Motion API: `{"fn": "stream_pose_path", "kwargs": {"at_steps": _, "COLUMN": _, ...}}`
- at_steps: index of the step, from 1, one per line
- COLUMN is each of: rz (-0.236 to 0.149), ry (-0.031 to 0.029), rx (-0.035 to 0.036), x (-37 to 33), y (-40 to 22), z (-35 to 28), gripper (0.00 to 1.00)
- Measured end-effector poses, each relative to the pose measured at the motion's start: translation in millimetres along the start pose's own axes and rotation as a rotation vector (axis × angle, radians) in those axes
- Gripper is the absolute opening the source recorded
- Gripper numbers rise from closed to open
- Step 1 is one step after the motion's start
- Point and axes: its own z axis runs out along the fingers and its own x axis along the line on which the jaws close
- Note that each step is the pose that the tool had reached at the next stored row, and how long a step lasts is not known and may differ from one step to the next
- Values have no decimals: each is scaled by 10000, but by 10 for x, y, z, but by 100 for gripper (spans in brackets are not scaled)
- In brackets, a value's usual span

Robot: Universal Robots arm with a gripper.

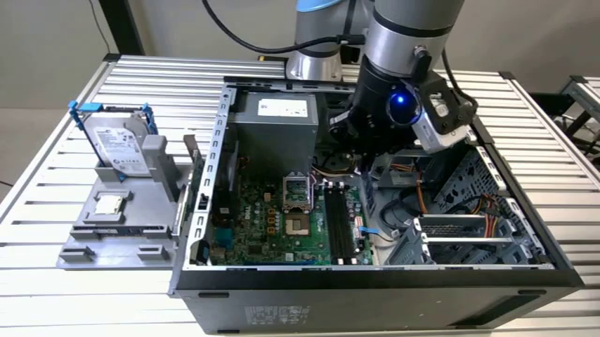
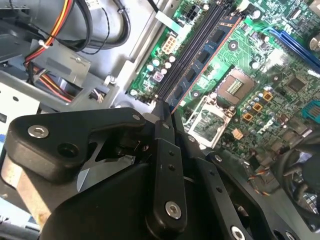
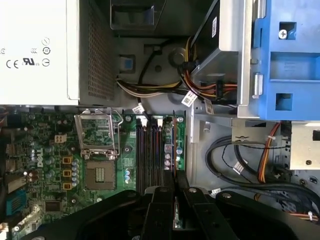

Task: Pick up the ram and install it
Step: 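Insert the ram into the slot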

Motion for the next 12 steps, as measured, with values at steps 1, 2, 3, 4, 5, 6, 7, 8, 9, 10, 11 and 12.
{"fn": "stream_pose_path", "kwargs": {"at_steps": 1, "rz": 17, "ry": 0, "rx": 1, "x": 10, "y": -1, "z": 17, "gripper": 0}}
{"fn": "stream_pose_path", "kwargs": {"at_steps": 2, "rz": 35, "ry": -1, "rx": 2, "x": 25, "y": -1, "z": 34, "gripper": 0}}
{"fn": "stream_pose_path", "kwargs": {"at_steps": 3, "rz": 46, "ry": -2, "rx": 2, "x": 34, "y": -2, "z": 52, "gripper": 0}}
{"fn": "stream_pose_path", "kwargs": {"at_steps": 4, "rz": 47, "ry": -1, "rx": 3, "x": 37, "y": -2, "z": 70, "gripper": 0}}
{"fn": "stream_pose_path", "kwargs": {"at_steps": 5, "rz": 46, "ry": -1, "rx": 1, "x": 38, "y": -2, "z": 89, "gripper": 0}}
{"fn": "stream_pose_path", "kwargs": {"at_steps": 6, "rz": 45, "ry": 4, "rx": 2, "x": 39, "y": -4, "z": 107, "gripper": 0}}
{"fn": "stream_pose_path", "kwargs": {"at_steps": 7, "rz": 47, "ry": 5, "rx": 2, "x": 40, "y": -5, "z": 125, "gripper": 0}}
{"fn": "stream_pose_path", "kwargs": {"at_steps": 8, "rz": 47, "ry": 5, "rx": 2, "x": 40, "y": -6, "z": 143, "gripper": 0}}
{"fn": "stream_pose_path", "kwargs": {"at_steps": 9, "rz": 47, "ry": 5, "rx": 3, "x": 41, "y": -6, "z": 160, "gripper": 0}}
{"fn": "stream_pose_path", "kwargs": {"at_steps": 10, "rz": 47, "ry": 5, "rx": 2, "x": 42, "y": -7, "z": 179, "gripper": 0}}
{"fn": "stream_pose_path", "kwargs": {"at_steps": 11, "rz": 47, "ry": 5, "rx": 2, "x": 42, "y": -8, "z": 197, "gripper": 0}}
{"fn": "stream_pose_path", "kwargs": {"at_steps": 12, "rz": 47, "ry": 5, "rx": 2, "x": 43, "y": -8, "z": 216, "gripper": 0}}
